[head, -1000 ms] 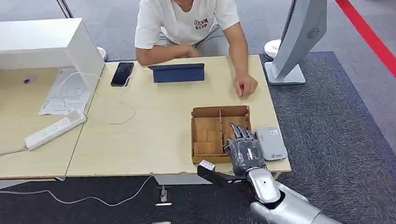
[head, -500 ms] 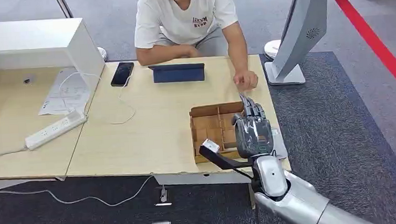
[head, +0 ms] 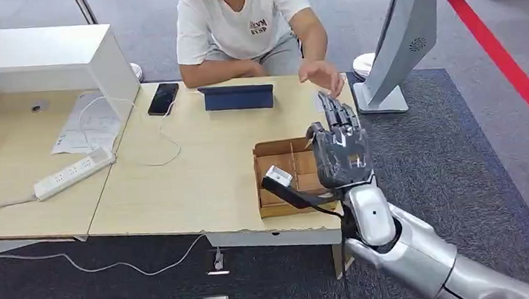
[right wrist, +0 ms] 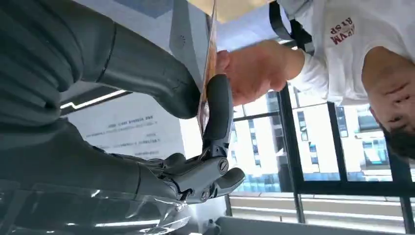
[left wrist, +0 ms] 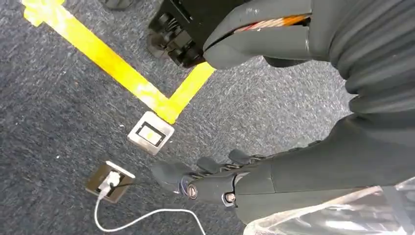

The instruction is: Pass the card to the sensor for recognition and then transmit it.

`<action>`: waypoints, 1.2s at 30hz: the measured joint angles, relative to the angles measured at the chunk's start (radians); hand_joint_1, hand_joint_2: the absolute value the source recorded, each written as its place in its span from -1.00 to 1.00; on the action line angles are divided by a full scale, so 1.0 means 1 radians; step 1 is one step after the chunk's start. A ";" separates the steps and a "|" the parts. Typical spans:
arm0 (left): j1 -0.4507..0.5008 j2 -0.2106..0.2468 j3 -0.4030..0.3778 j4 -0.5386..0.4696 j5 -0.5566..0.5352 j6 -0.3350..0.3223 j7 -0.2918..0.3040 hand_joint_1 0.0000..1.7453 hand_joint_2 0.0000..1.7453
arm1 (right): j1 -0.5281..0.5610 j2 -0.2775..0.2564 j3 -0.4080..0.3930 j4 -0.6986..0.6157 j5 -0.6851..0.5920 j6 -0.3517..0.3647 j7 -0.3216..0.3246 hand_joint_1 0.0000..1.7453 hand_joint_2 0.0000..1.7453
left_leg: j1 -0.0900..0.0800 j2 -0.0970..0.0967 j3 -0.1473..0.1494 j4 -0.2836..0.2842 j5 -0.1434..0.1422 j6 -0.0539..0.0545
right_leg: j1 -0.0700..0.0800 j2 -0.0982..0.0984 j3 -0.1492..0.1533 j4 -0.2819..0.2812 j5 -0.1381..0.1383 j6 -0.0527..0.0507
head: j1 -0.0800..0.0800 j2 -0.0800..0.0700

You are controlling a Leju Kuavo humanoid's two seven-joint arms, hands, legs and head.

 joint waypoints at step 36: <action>-0.002 0.026 0.000 -0.045 -0.026 -0.054 0.098 -1.00 1.00 | -0.257 0.177 0.128 0.375 -0.257 0.004 0.038 -1.00 1.00 | 0.000 0.000 -0.001 0.000 0.000 0.000 | 0.000 0.000 -0.001 0.000 0.000 0.000 | 0.000 0.000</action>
